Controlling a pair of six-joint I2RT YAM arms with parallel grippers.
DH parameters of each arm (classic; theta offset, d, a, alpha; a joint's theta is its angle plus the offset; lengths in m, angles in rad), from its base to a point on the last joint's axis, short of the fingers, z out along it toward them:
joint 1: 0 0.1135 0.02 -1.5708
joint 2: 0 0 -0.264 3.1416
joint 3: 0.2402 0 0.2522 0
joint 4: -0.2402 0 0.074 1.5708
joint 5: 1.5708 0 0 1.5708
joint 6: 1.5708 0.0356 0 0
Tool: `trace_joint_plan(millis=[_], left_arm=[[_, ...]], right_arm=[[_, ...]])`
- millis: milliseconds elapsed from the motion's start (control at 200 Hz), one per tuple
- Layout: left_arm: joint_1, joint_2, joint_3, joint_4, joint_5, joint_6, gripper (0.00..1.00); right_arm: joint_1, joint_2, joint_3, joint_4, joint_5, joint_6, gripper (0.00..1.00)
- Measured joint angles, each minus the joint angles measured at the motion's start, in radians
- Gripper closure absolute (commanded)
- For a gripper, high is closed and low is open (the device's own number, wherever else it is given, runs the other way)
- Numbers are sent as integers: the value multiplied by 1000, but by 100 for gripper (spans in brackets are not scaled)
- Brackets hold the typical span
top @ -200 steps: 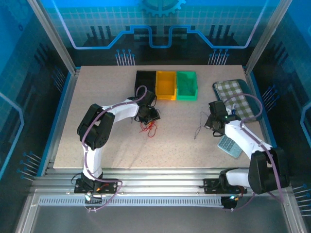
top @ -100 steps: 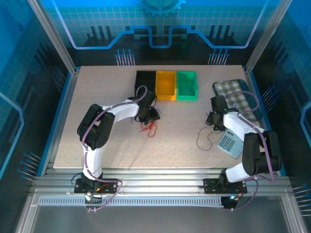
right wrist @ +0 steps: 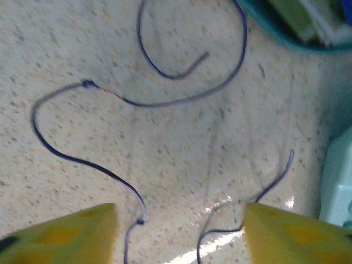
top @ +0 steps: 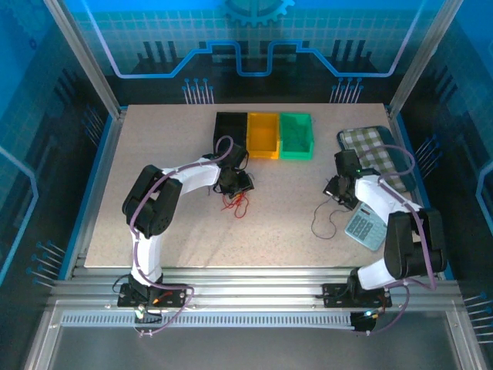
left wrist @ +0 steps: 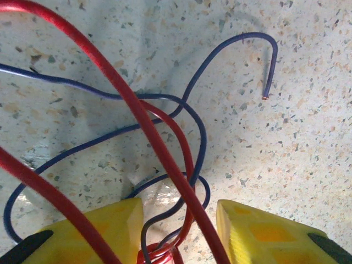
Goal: Untangle the cables
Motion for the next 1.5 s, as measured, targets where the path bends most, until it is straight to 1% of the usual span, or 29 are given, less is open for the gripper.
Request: trace_joint_plan(millis=[75, 210, 445, 565, 746, 781, 851, 891, 941, 1036, 1101, 1186, 1336, 1501], left_arm=[[0, 0, 0, 0, 0, 0, 59], [0, 0, 0, 0, 0, 0, 59], [0, 0, 0, 0, 0, 0, 59], [0, 0, 0, 1, 0, 0, 59], [0, 0, 0, 1, 0, 0, 59], [0, 0, 0, 1, 0, 0, 59], [0, 0, 0, 0, 0, 0, 59], [0, 0, 0, 0, 0, 0, 59], [0, 0, 0, 0, 0, 0, 59], [0, 0, 0, 0, 0, 0, 59], [0, 0, 0, 0, 0, 0, 59], [0, 0, 0, 0, 0, 0, 59], [0, 0, 0, 0, 0, 0, 60], [0, 0, 0, -2, 0, -1, 60]], right_arm=[[3, -16, -40, -6, -13, 27, 20], [4, -9, -53, -6, -34, 54, 18], [7, 77, -11, 3, -52, 62, 18], [16, 124, 26, 4, -60, 80, 21], [27, 174, 41, -1, -60, 121, 35], [29, 177, 45, -10, -54, 124, 43], [37, 180, 52, -12, -52, 130, 62], [45, 182, 53, -12, -52, 133, 71], [52, 183, 53, -11, -55, 129, 80], [55, 184, 53, -1, -68, 126, 90], [55, 186, 53, 14, -83, 122, 94], [55, 186, 53, 42, -110, 101, 96], [55, 173, 60, 74, -151, 28, 96], [54, 90, 111, 69, -164, -67, 97]])
